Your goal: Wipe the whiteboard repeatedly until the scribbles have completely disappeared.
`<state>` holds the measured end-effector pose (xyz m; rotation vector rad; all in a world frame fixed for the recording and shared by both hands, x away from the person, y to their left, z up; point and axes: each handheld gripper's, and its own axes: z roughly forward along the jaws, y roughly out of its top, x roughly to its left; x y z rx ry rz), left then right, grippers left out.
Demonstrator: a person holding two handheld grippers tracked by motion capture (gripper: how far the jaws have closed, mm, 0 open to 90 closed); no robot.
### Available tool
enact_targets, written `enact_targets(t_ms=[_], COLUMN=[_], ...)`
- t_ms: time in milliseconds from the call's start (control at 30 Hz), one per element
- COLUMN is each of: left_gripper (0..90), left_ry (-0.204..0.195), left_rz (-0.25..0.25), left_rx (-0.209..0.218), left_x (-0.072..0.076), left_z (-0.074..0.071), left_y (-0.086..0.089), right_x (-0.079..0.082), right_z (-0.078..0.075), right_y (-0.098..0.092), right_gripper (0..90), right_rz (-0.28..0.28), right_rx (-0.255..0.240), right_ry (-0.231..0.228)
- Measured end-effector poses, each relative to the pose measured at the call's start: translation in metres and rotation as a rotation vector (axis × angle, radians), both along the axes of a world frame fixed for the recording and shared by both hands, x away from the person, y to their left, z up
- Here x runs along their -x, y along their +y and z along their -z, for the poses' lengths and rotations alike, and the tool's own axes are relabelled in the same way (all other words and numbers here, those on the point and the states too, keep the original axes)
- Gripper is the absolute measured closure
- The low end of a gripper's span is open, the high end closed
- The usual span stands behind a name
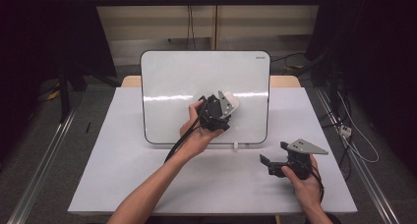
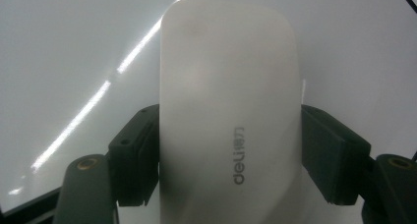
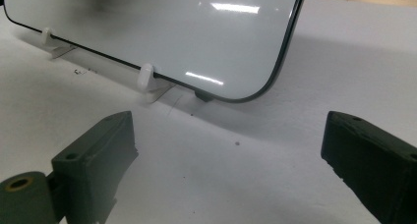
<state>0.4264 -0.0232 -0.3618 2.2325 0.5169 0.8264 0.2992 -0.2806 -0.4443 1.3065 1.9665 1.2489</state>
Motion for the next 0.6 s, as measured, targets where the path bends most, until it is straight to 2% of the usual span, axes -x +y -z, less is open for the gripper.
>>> enact_targets(t_ms=[133,233,367,467,500,600], left_gripper=[29.7,29.8,29.8,29.8,29.8,29.9], left_ry=[-0.012,-0.003,0.009,0.012,0.011,0.013], left_rz=[-0.002,-0.016,-0.032,-0.06,-0.066,-0.099], left_rx=[0.001,0.008,0.0,0.028,0.023,0.044], left_x=[0.001,-0.001,-0.006,-0.011,-0.013,-0.019], left_z=[0.001,-0.002,-0.008,-0.013,-0.015,-0.023], left_y=[0.003,0.01,0.026,0.04,0.045,0.06], right_x=[0.001,0.001,0.002,0.002,0.002,0.002], right_z=[0.0,0.001,0.0,0.0,0.0,0.0], right_y=[-0.002,-0.003,-0.004,-0.003,-0.003,-0.003], right_gripper=[6.3,6.3,6.3,6.3,6.3,6.3], right_rz=[0.001,0.01,0.011,0.011,0.011,0.01], right_rx=[0.0,-0.006,-0.004,-0.002,-0.001,0.0], right_ry=[-0.002,0.001,-0.002,-0.002,-0.002,0.001])
